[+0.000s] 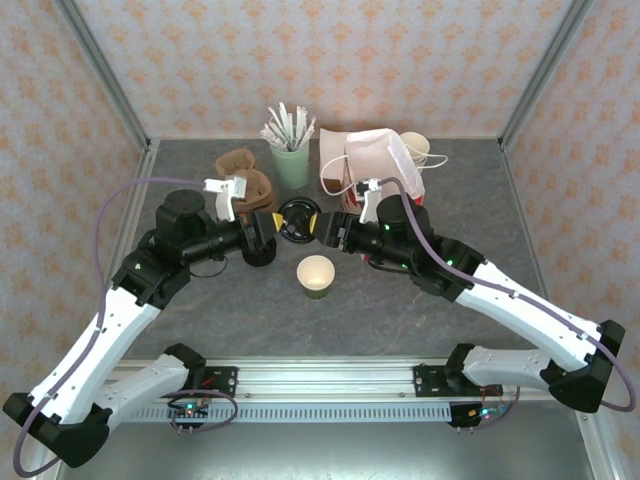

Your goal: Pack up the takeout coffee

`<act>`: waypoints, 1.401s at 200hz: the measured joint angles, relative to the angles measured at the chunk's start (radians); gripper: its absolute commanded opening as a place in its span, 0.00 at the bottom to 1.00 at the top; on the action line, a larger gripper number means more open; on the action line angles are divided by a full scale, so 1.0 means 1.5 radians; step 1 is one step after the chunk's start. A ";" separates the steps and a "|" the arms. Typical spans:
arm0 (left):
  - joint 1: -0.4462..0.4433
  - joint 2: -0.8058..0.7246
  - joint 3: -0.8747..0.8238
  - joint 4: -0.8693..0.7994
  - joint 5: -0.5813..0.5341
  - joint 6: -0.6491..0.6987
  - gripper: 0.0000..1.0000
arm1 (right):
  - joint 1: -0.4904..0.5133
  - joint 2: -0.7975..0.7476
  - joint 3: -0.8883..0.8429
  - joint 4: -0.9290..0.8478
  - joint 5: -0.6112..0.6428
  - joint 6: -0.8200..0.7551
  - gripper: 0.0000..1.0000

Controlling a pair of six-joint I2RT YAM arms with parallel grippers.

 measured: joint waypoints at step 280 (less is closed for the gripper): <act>-0.053 0.022 0.016 0.036 0.023 0.012 0.55 | 0.000 -0.060 -0.009 -0.049 0.146 -0.164 0.00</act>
